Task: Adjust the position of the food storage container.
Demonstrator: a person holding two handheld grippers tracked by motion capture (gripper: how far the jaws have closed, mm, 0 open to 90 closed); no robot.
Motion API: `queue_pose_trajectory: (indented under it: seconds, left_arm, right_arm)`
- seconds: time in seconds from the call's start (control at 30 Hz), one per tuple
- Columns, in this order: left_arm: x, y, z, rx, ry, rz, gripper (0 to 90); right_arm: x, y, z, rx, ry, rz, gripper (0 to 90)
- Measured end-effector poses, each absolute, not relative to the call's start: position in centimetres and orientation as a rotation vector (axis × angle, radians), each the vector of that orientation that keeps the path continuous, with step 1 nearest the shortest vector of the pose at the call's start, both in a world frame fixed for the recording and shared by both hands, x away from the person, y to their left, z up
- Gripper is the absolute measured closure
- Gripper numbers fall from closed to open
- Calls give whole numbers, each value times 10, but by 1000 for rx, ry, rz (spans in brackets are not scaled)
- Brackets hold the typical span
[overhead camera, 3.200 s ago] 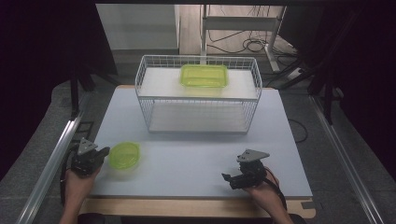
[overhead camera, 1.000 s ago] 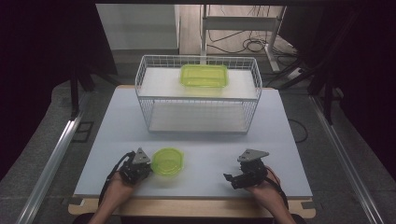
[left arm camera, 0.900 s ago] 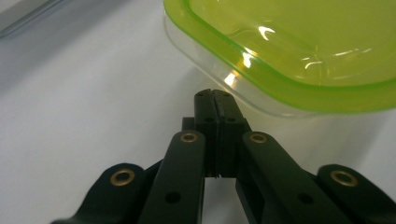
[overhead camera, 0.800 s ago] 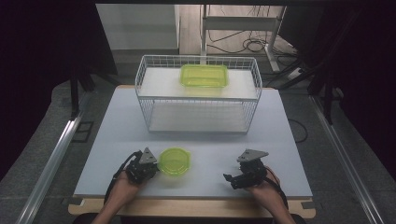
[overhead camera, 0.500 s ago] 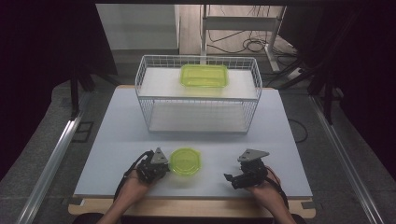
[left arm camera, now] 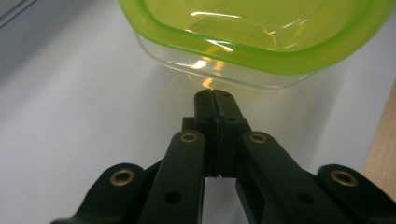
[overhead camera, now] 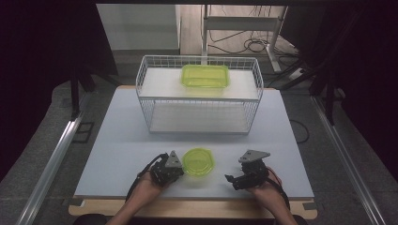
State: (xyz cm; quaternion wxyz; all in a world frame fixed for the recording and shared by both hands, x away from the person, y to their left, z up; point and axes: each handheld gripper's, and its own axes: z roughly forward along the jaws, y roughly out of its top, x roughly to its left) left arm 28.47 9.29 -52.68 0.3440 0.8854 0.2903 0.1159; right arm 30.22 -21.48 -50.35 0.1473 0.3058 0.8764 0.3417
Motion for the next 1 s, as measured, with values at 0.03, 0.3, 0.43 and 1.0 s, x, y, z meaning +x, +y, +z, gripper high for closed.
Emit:
queue_pose_trajectory:
  seconds: [0.03, 0.3, 0.43, 1.0]
  left_arm:
    - [284, 91, -527, 2303, 745, 298, 899]
    - [276, 103, -517, 2287, 747, 295, 818]
    - [264, 113, -509, 2268, 758, 317, 682]
    - [216, 147, -497, 2157, 855, 386, 134]
  right_arm:
    - [302, -215, -504, 884, 2525, 981, 98]
    - [302, -216, -502, 884, 2517, 989, 98]
    - [302, -216, -502, 886, 2515, 989, 98]
    - [301, -216, -499, 882, 2511, 1031, 98]
